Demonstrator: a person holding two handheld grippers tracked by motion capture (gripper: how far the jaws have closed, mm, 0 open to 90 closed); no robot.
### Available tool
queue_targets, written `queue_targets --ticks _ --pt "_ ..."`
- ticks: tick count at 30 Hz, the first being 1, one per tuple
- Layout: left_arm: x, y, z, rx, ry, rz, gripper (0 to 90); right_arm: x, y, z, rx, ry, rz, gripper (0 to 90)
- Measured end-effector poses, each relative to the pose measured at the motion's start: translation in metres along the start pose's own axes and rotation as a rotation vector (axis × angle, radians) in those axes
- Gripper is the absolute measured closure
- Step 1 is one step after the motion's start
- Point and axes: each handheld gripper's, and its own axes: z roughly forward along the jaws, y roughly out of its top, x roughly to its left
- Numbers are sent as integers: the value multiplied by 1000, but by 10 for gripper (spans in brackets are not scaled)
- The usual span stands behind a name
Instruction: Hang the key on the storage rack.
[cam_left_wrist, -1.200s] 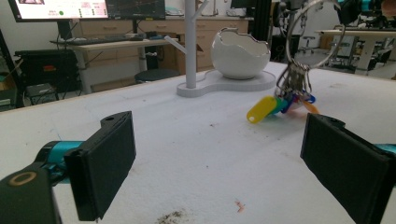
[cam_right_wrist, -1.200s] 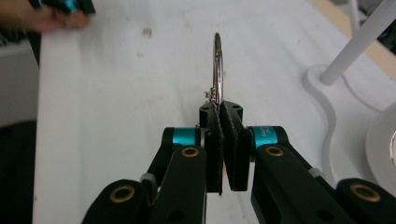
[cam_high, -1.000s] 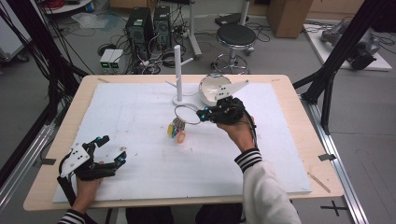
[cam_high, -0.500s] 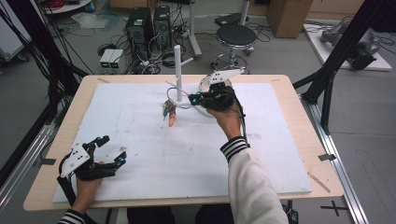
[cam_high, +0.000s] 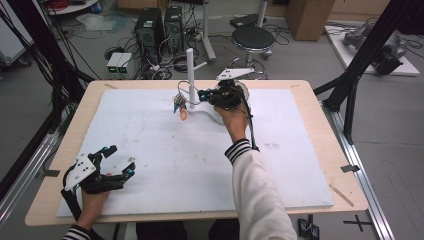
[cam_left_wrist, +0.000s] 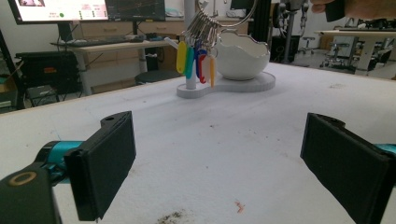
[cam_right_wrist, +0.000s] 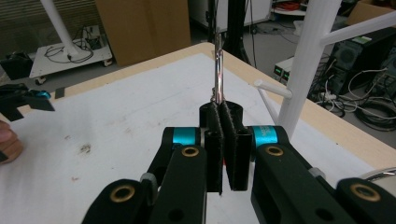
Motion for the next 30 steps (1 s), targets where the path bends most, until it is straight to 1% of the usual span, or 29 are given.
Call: queue_targets --ticks 2,4,5,7,8,14,17,18,21,23,24,25,27,30 --pt "0 0 0 0 0 0 107 -2 -2 3 1 -6 20 884" --pt "0 0 0 0 0 -1 107 -6 -4 6 2 -16 24 884" --pt "0 0 0 0 0 -1 107 -9 -6 9 5 -19 44 884" --pt "0 0 0 0 0 0 107 -11 -8 12 2 -20 44 884" --pt "0 0 0 0 0 0 107 -12 -9 14 6 -24 56 884" --pt "0 0 0 3 -1 1 107 -21 -15 24 -2 -36 91 883" --pt "0 0 0 1 0 -3 107 -24 -18 27 -1 -44 96 883" --pt "0 0 0 2 -1 0 107 -25 -19 28 1 -45 106 883" --pt "0 0 0 1 0 -3 107 -27 -21 30 -7 -50 114 883" --pt "0 0 0 -1 0 -6 107 -29 -22 32 -7 -53 113 882" --pt "0 0 0 -1 0 -6 107 -29 -23 32 -5 -53 121 882" --pt "0 0 0 -1 0 -6 107 -30 -23 33 -7 -58 115 881" --pt "0 0 0 -2 0 -7 107 -31 -24 34 -9 -65 123 881" --pt "0 0 0 -2 0 -7 107 -33 -26 36 -3 -64 128 876"
